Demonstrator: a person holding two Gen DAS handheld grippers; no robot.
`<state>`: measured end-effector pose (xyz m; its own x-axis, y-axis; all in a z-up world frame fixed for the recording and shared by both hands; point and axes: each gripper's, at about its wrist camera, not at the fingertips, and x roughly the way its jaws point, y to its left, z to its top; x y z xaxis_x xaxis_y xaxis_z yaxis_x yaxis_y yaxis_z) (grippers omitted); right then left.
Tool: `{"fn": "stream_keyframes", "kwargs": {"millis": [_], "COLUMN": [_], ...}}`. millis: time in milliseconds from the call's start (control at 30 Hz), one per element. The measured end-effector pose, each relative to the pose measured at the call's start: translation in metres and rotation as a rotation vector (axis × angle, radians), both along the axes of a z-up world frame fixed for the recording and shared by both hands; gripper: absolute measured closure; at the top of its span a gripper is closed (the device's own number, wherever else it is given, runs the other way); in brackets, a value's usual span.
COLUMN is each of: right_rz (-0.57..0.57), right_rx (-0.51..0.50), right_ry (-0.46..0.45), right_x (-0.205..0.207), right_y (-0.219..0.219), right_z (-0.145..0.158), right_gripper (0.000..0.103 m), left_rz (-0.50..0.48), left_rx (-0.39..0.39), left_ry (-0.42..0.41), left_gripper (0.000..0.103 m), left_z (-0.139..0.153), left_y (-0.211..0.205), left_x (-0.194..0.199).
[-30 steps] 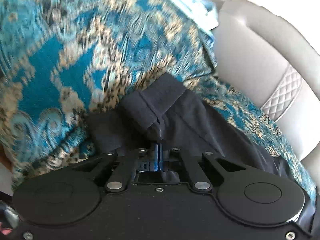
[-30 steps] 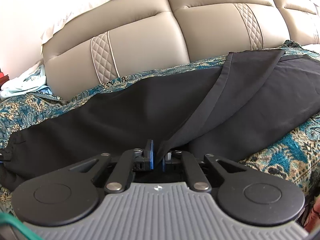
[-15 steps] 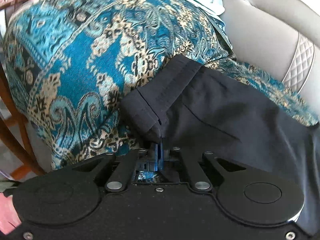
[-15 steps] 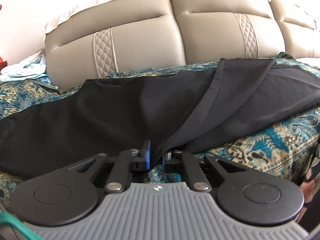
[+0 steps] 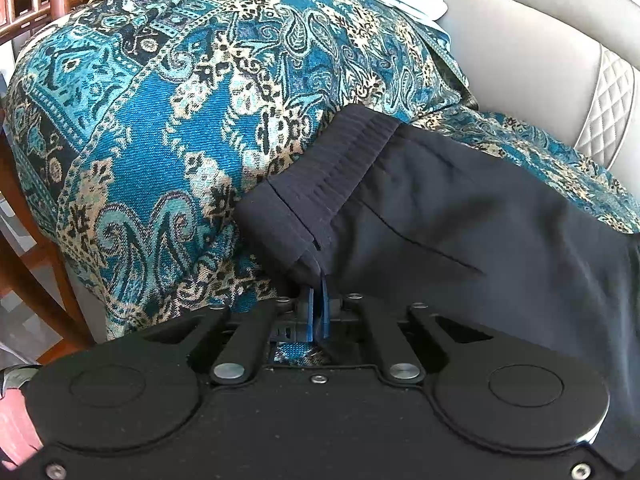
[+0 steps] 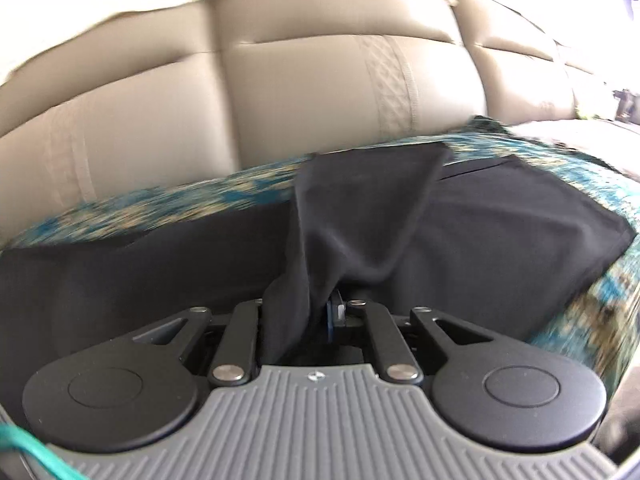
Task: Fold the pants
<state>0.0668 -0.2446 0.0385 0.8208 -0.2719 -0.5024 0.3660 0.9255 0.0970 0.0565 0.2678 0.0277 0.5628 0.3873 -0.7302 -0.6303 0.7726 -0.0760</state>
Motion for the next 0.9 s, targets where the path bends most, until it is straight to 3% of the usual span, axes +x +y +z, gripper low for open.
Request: {"fn": "stream_keyframes", "kwargs": {"millis": [100, 167, 300, 433, 500, 600, 767, 900], "right_rz": [-0.036, -0.04, -0.085, -0.178, -0.217, -0.293, -0.412, -0.508], "right_rx": [0.048, 0.048, 0.035, 0.15, 0.145, 0.139, 0.26, 0.29], "right_ry": [0.013, 0.01, 0.02, 0.007, 0.011, 0.014, -0.018, -0.051], "right_x": [0.018, 0.026, 0.038, 0.046, 0.05, 0.052, 0.031, 0.01], "right_y": [-0.044, -0.067, -0.103, -0.139, -0.151, -0.172, -0.215, -0.237], "right_z": [0.004, 0.006, 0.008, 0.014, 0.015, 0.017, 0.017, 0.018], "right_gripper": [0.067, 0.06, 0.059, 0.059, 0.059, 0.064, 0.076, 0.08], "left_rz": [-0.002, -0.005, -0.002, 0.005, 0.005, 0.004, 0.012, 0.014], "left_rx": [0.009, 0.025, 0.056, 0.068, 0.082, 0.101, 0.102, 0.109], "left_ry": [0.008, 0.016, 0.039, 0.054, 0.064, 0.075, 0.074, 0.079], "left_gripper": [0.097, 0.097, 0.097, 0.097, 0.097, 0.097, 0.097, 0.097], "left_z": [0.0, -0.001, 0.0, 0.0, 0.0, 0.0, 0.0, 0.0], "left_y": [0.0, -0.002, -0.007, -0.011, -0.013, -0.015, -0.016, -0.016], "left_x": [0.002, 0.004, 0.008, 0.011, 0.012, 0.013, 0.013, 0.015]}}
